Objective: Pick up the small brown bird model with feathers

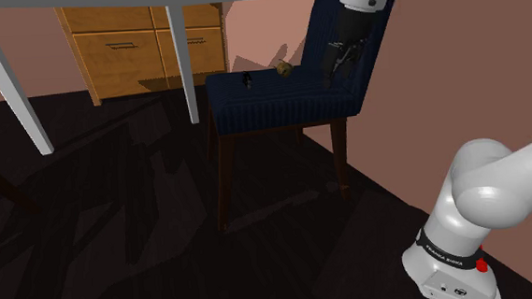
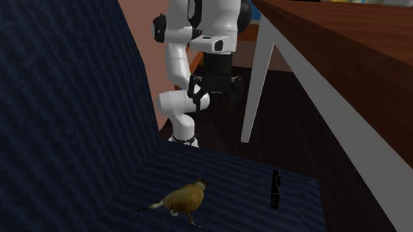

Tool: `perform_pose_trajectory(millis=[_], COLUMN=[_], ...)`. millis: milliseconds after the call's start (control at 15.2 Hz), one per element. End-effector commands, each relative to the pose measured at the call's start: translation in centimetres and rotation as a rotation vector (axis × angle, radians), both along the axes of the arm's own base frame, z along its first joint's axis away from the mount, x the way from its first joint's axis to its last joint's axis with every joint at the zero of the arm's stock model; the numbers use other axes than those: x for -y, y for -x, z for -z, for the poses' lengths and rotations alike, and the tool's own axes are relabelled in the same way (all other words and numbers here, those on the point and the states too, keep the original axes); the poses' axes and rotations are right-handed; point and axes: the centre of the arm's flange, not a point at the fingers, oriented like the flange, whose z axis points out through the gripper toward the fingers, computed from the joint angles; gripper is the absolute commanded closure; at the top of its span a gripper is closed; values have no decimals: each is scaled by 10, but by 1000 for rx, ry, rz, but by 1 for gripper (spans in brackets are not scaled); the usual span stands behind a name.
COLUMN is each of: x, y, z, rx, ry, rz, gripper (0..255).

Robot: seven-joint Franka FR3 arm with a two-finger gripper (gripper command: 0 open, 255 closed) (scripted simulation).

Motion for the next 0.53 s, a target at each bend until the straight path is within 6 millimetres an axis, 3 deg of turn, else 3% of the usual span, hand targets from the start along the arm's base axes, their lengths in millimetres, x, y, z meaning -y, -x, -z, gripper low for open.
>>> perform_pose_trajectory(millis=[0,462], x=[0,66], y=[0,-79], z=[0,-17], rx=[0,-36], ry=[0,-70], rz=[0,-101], gripper=[0,0])
